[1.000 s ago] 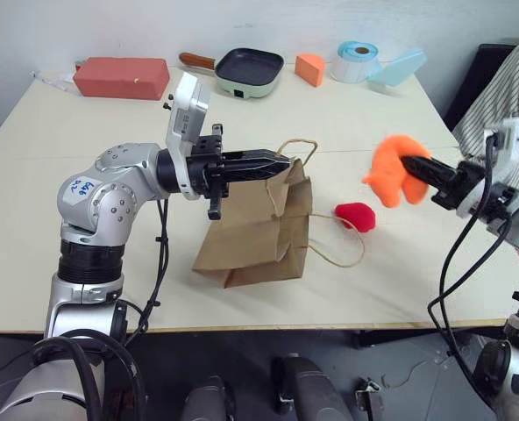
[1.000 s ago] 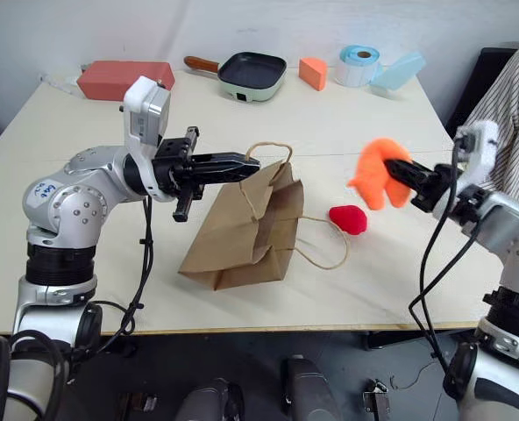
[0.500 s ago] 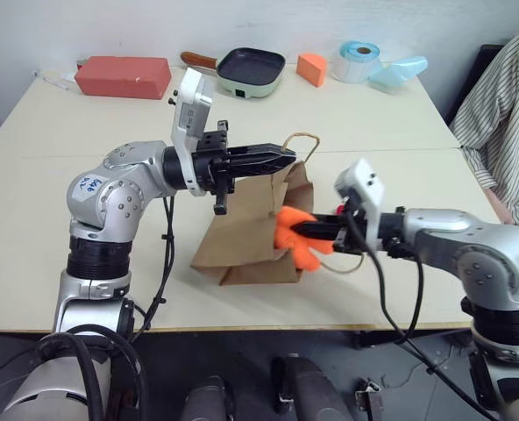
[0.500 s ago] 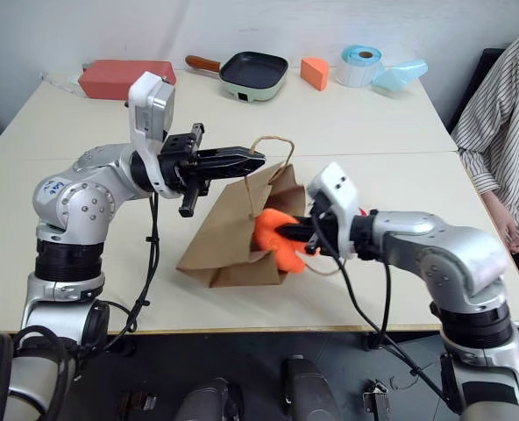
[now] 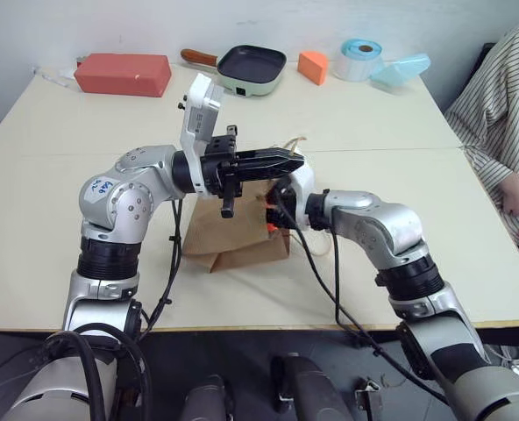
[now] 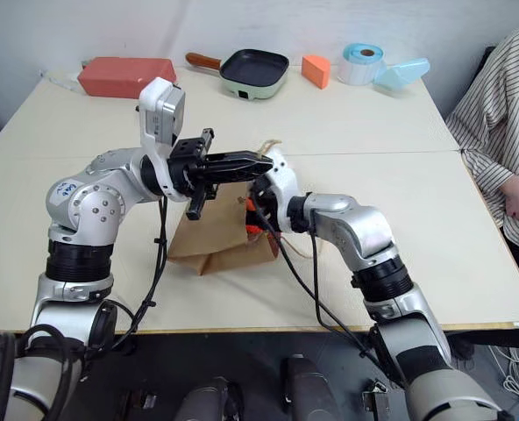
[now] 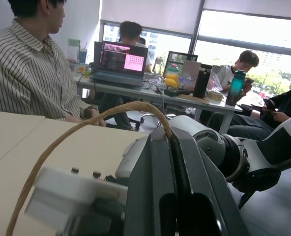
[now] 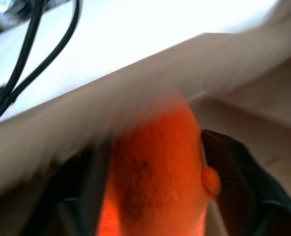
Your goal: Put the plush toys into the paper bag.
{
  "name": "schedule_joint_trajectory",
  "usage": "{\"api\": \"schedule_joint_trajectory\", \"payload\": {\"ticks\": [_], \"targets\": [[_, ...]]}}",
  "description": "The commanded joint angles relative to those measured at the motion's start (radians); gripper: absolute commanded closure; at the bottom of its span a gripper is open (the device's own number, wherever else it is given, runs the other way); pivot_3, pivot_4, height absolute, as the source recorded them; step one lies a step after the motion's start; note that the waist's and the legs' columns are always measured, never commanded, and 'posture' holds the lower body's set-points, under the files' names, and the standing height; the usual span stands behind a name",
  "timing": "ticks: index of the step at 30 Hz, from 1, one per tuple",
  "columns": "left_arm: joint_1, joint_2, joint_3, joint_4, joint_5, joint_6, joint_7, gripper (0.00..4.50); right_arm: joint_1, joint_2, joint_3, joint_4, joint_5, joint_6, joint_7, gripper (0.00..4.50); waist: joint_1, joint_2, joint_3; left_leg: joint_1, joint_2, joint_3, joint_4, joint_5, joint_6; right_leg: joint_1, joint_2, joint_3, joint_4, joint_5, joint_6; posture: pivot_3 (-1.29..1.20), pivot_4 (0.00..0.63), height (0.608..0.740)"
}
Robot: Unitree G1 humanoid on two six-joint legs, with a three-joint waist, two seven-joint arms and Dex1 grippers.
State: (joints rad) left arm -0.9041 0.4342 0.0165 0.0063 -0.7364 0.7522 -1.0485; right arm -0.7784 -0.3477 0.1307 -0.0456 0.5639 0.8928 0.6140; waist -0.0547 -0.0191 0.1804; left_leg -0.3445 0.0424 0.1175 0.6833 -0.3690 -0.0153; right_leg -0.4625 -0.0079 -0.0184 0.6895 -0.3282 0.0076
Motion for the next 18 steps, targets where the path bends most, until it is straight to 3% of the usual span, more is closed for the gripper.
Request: {"api": "schedule_joint_trajectory", "payload": {"ticks": [1, 4, 7, 10, 12, 18], "targets": [[0.0, 0.021, 0.036, -0.041, -0.013, -0.003, 0.013, 4.5, 0.071, -0.059, -0.222, -0.228, 0.185, 0.14, -0.036, 0.23, 0.001, 0.0, 0.0, -0.001, 0.0, -0.001, 0.0, 0.0, 0.0, 0.0, 0.0, 0.0, 0.0, 0.0, 0.0, 0.0, 0.15, 0.74], [0.008, 0.029, 0.044, -0.051, -0.015, -0.001, 0.026, 4.5, 0.164, -0.13, -0.505, -0.302, 0.419, 0.282, -0.105, 0.03, 0.008, 0.0, 0.0, -0.003, 0.0, -0.003, 0.0, 0.0, 0.0, -0.001, 0.0, -0.002, 0.0, 0.0, 0.0, 0.0, 0.15, 0.74], [0.015, 0.034, 0.049, -0.064, -0.021, 0.002, 0.034, 4.5, 0.233, -0.199, -0.645, -0.247, 0.424, 0.298, -0.176, 0.03, 0.011, 0.0, 0.0, -0.004, -0.001, -0.004, 0.001, 0.0, 0.001, 0.0, 0.0, -0.003, -0.001, 0.0, 0.0, 0.0, 0.15, 0.74], [0.017, 0.038, 0.053, -0.068, -0.024, 0.004, 0.04, 4.5, 0.35, -0.328, -0.509, -0.21, 0.175, 0.135, -0.166, 0.03, 0.006, 0.0, 0.0, -0.003, -0.001, -0.002, 0.0, 0.0, 0.0, 0.0, 0.0, -0.001, -0.002, 0.0, 0.0, 0.0, 0.15, 0.74], [0.016, 0.041, 0.053, -0.066, -0.022, 0.003, 0.04, 4.5, 0.373, -0.359, -0.421, -0.173, 0.081, 0.062, -0.164, 0.03, -0.001, 0.0, 0.0, -0.001, -0.002, -0.001, -0.001, 0.0, 0.0, 0.0, 0.001, 0.001, -0.002, 0.0, 0.0, 0.0, 0.15, 0.74], [0.004, 0.049, 0.034, -0.055, -0.005, -0.014, 0.026, 4.5, 0.325, -0.231, -0.253, 0.019, -0.045, -0.024, -0.171, 0.03, -0.016, 0.0, 0.0, 0.006, -0.002, 0.001, -0.002, 0.001, -0.002, 0.001, 0.003, 0.008, 0.003, 0.0, 0.0, 0.0, 0.15, 0.74]]}}
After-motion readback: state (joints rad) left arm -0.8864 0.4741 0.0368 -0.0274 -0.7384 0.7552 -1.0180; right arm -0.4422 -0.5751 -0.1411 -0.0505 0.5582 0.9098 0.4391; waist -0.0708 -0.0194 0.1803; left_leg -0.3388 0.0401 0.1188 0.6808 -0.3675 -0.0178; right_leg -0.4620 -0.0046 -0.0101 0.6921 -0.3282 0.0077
